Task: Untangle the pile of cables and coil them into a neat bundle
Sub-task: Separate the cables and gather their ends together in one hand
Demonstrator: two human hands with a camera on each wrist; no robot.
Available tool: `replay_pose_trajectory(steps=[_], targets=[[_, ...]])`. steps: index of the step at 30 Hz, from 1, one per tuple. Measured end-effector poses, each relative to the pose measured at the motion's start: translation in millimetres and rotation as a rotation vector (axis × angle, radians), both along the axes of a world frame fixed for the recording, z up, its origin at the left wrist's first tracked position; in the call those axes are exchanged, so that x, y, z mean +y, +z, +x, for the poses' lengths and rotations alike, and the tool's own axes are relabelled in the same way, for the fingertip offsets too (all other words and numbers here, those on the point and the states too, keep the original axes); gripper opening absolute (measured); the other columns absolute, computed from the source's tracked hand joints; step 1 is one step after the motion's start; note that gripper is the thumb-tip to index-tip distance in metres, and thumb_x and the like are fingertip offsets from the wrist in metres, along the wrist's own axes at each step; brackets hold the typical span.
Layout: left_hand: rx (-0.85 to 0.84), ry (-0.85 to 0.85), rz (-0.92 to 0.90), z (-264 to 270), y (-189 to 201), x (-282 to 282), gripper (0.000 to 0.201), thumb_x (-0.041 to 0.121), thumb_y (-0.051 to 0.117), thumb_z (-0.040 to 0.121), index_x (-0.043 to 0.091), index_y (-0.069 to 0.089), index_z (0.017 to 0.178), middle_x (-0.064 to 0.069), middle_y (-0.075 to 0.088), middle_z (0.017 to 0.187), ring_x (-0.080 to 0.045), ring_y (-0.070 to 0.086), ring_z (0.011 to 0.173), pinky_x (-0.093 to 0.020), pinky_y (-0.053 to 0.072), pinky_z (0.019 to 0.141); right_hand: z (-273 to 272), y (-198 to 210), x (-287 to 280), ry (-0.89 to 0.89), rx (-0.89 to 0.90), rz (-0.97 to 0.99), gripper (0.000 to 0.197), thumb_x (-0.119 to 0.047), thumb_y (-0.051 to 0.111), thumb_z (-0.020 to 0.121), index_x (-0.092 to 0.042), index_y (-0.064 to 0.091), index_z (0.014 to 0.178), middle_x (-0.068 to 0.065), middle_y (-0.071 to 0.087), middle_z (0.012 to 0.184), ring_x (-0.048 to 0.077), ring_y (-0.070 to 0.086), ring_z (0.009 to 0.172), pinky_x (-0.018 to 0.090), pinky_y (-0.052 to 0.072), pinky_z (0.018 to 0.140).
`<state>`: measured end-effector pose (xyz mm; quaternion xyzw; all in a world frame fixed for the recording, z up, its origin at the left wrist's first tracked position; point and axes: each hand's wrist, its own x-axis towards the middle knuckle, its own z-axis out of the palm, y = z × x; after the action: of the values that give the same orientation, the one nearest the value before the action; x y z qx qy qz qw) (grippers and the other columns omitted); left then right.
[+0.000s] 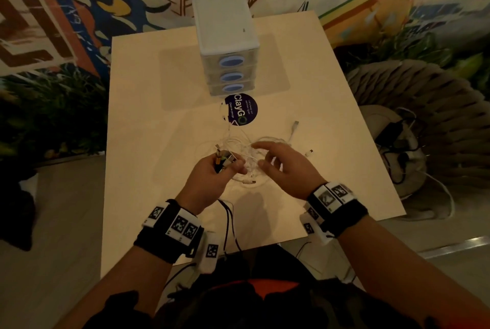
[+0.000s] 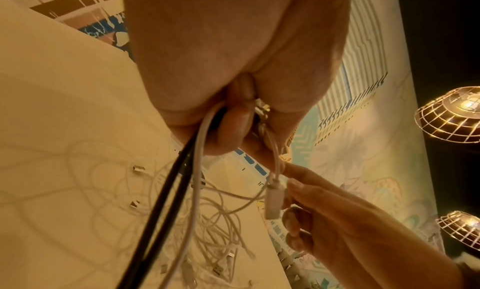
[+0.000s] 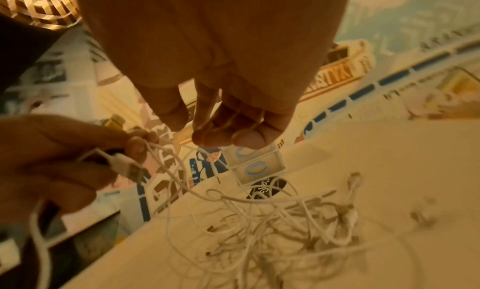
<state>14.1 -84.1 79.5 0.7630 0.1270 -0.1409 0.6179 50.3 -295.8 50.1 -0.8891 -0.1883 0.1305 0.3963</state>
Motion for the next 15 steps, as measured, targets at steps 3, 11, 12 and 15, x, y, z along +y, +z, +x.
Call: replay_pose_trajectory(steps=[3, 11, 12, 15], targets=[[0.010, -0.023, -0.016, -1, 3, 1, 0.017, 0.014, 0.060, 0.101, 0.001, 0.070, 0.102, -0.012, 0.075, 0.094, 0.008, 0.051, 0.046, -0.010, 0.039, 0.053, 18, 4, 11, 0.189, 0.015, -0.185, 0.025, -0.040, 0.056, 0.101, -0.027, 0.069, 0.118, -0.004, 0.059, 0.099, 0.011, 0.055, 0.083, 0.031, 0.046, 0.078], [0.125, 0.017, -0.056, -3, 0, 13, 0.015, 0.024, 0.059, 0.102, 0.012, 0.069, 0.103, -0.003, 0.077, 0.089, -0.004, 0.043, 0.045, -0.021, 0.034, 0.047, 27, 5, 17, 0.250, 0.082, -0.036, 0.012, -0.038, 0.067, 0.095, -0.028, 0.073, 0.101, -0.009, 0.066, 0.094, 0.006, 0.061, 0.084, 0.021, 0.047, 0.074], [0.138, 0.031, -0.078, -3, 0, 14, 0.015, 0.024, 0.058, 0.102, 0.012, 0.067, 0.102, -0.001, 0.076, 0.083, -0.008, 0.039, 0.045, -0.023, 0.031, 0.046, 27, 2, 17, 0.236, 0.079, -0.028, 0.009, -0.035, 0.067, 0.096, -0.029, 0.072, 0.099, -0.009, 0.067, 0.094, 0.005, 0.061, 0.083, 0.019, 0.046, 0.074], [0.156, 0.122, -0.144, -5, 0, 17, 0.014, 0.023, 0.056, 0.103, 0.017, 0.066, 0.095, 0.000, 0.061, 0.066, -0.015, 0.023, 0.046, -0.028, 0.022, 0.050, 26, -4, 14, 0.146, 0.064, 0.026, 0.006, -0.029, 0.062, 0.099, -0.034, 0.064, 0.095, -0.008, 0.066, 0.095, 0.006, 0.064, 0.081, 0.016, 0.046, 0.072]])
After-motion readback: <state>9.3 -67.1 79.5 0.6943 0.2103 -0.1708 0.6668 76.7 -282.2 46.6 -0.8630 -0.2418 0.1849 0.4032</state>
